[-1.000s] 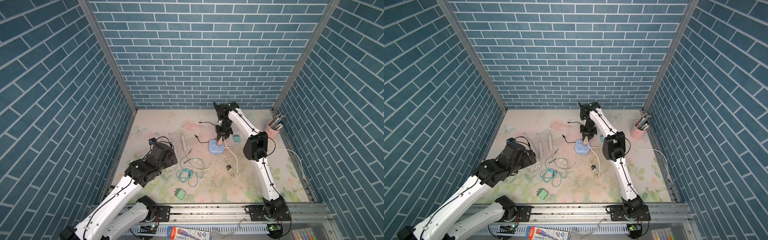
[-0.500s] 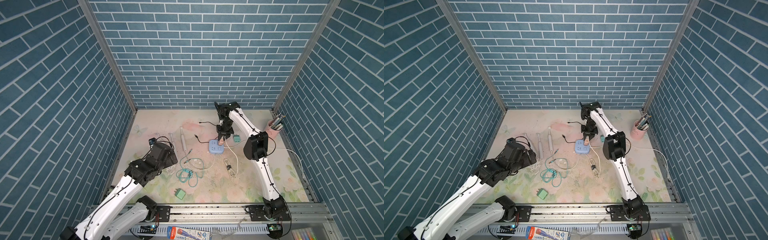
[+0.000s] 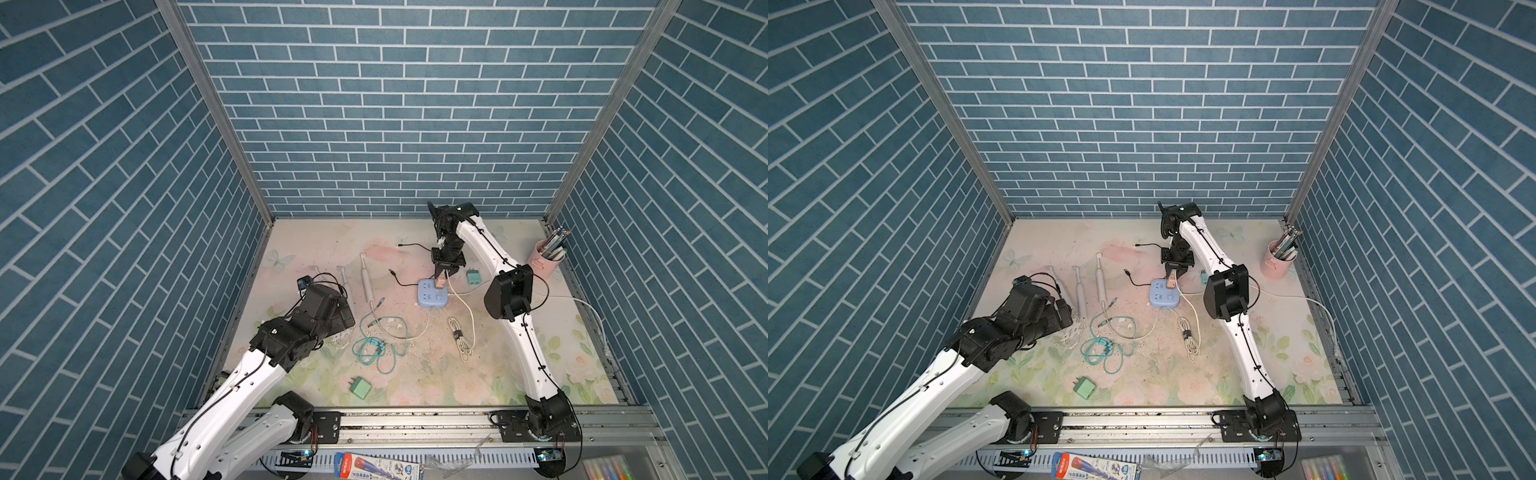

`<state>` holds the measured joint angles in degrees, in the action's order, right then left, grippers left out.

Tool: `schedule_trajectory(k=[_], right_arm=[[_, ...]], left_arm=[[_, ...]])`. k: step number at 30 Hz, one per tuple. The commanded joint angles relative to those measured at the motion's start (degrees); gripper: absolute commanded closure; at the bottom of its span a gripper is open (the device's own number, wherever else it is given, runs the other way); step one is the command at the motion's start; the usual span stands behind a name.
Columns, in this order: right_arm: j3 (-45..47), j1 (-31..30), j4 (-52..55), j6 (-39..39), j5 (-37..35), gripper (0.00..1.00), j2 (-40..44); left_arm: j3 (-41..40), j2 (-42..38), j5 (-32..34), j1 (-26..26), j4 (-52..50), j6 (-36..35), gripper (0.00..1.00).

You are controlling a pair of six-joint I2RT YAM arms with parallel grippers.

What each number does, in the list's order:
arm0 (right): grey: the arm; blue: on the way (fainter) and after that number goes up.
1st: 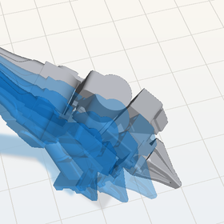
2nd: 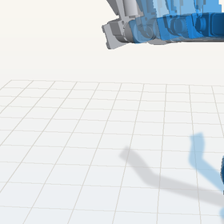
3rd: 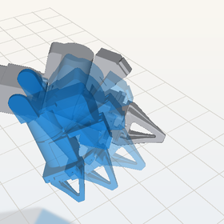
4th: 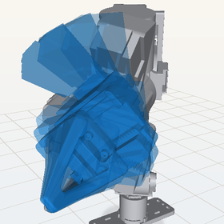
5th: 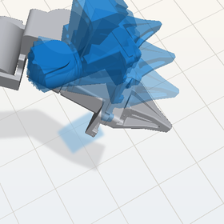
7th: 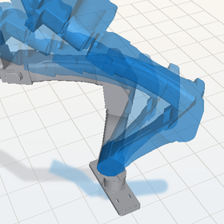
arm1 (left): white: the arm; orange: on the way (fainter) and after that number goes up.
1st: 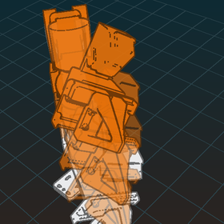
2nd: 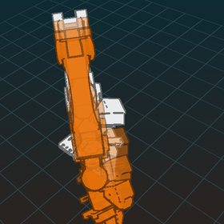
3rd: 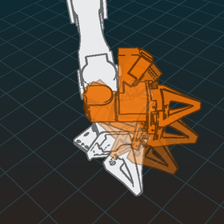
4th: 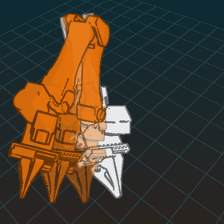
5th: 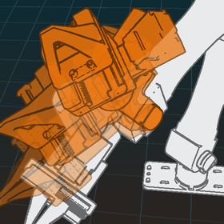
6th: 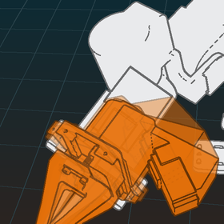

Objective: Charge the electric toothbrush
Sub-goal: Insert the plug into the socket.

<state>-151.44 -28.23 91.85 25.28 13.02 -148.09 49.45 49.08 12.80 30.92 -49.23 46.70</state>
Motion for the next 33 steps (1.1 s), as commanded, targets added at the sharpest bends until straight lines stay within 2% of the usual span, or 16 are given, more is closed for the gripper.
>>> schedule_trajectory(k=[1, 5, 10, 18, 27, 33], right_arm=[[1.5, -0.2, 1.9, 1.3, -7.2, 1.0, -6.6], [1.7, -1.0, 0.8, 1.6, -5.4, 1.0, -6.1], [0.2, -1.4, -0.5, 3.5, -10.0, 1.0, -1.7], [7.5, -2.9, -6.3, 4.3, -14.9, 1.0, 6.8], [14.3, -3.6, -9.4, 5.4, -14.4, 1.0, 9.6], [21.5, -3.9, -18.1, 6.6, -12.8, 1.0, 15.0]], left_arm=[[-0.7, 0.5, -0.4, -0.7, 0.2, -0.3, 0.0], [-0.8, 0.4, -0.6, -1.1, 0.2, -0.4, 0.0], [-0.9, 0.2, -0.6, -1.5, 0.0, -0.5, 0.01], [-1.3, -0.1, -0.7, -1.9, 0.1, -0.6, 0.0], [-1.7, -0.5, -0.8, -2.1, 0.0, -0.4, 0.0], [-1.6, -0.5, -0.7, -2.1, 0.0, -0.4, 0.01]])
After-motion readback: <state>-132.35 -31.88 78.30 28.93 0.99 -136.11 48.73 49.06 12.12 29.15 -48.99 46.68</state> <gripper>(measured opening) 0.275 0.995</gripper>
